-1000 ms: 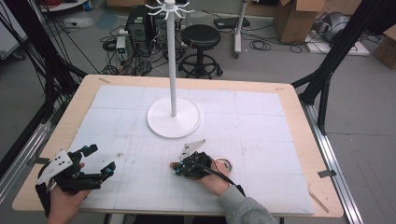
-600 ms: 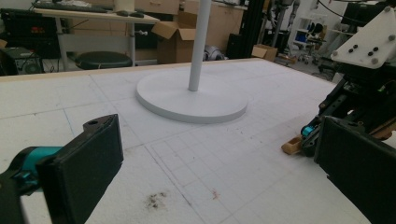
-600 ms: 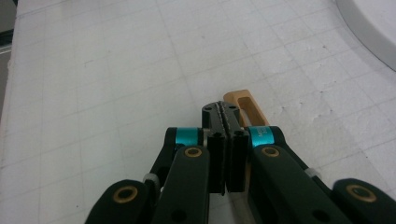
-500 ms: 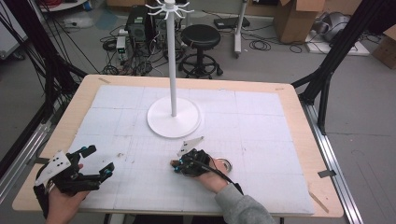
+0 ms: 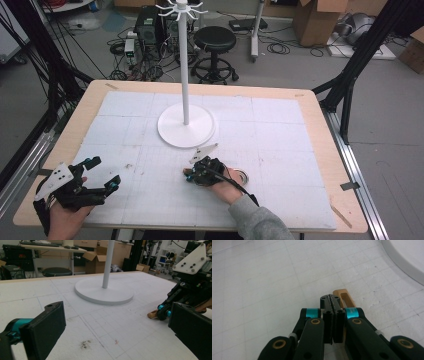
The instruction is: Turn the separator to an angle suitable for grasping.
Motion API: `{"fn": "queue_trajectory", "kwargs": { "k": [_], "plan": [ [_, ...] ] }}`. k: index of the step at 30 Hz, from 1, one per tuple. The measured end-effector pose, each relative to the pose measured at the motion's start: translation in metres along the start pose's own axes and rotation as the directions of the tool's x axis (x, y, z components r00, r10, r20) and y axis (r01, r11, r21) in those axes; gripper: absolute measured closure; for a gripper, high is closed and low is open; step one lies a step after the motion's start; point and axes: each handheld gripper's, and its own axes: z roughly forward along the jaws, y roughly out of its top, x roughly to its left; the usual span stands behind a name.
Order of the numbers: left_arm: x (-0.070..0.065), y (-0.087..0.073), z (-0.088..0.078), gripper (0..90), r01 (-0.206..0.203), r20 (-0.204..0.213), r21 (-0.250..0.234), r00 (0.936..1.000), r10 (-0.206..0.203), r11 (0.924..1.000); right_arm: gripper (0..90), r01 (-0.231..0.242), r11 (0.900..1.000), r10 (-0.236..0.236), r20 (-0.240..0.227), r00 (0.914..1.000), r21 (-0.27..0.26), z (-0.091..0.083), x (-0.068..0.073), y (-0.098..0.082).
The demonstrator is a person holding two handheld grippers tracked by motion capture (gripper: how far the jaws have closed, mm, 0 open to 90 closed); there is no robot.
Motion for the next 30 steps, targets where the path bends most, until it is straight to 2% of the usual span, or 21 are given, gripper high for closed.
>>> {"fn": "queue_trajectory", "kwargs": {
  "k": [8,9,12,19,23,24,29,30],
  "plan": [
    [0.0,0.0,-0.001,1.8,-0.002,0.0,0.003,1.0,0.002,1.0,90.0,-0.016,1.0,0.016,0.004,0.9999,0.0,0.0,-0.001,0.0],
    [0.0,0.0,0.0,1.8,-0.001,0.002,0.001,1.0,0.001,1.0,90.0,-0.03,1.0,0.03,-0.011,0.9995,-0.001,-0.001,-0.001,0.0],
    [0.0,0.0,0.0,1.8,0.001,0.002,0.0,1.0,-0.001,1.0,90.0,-0.029,1.0,0.029,-0.022,0.9993,-0.004,-0.003,0.0,0.0],
    [0.001,0.0,0.001,1.8,0.0,0.005,0.003,1.0,0.0,1.0,90.0,-0.047,0.995,0.043,-0.043,0.9981,-0.091,-0.028,-0.003,0.007],
    [0.001,-0.001,0.001,1.8,0.002,0.005,0.004,1.0,-0.002,1.0,89.9,-0.04,0.991,0.034,-0.049,0.9982,-0.13,-0.041,-0.006,0.01],
    [0.001,0.0,0.001,1.8,0.0,0.004,0.004,1.0,0.0,1.0,88.3,-0.029,0.987,0.022,-0.045,0.9987,-0.16,-0.049,-0.008,0.011],
    [0.002,0.0,0.0,1.8,0.003,0.003,0.001,1.0,-0.003,1.0,82.9,-0.016,0.985,0.007,-0.052,0.9986,-0.169,-0.061,-0.012,0.009],
    [0.002,0.0,0.001,1.8,0.004,0.003,0.001,1.0,-0.004,1.0,79.2,0.004,0.984,-0.012,-0.044,0.9989,-0.18,-0.066,-0.014,0.008]
  ]
}}
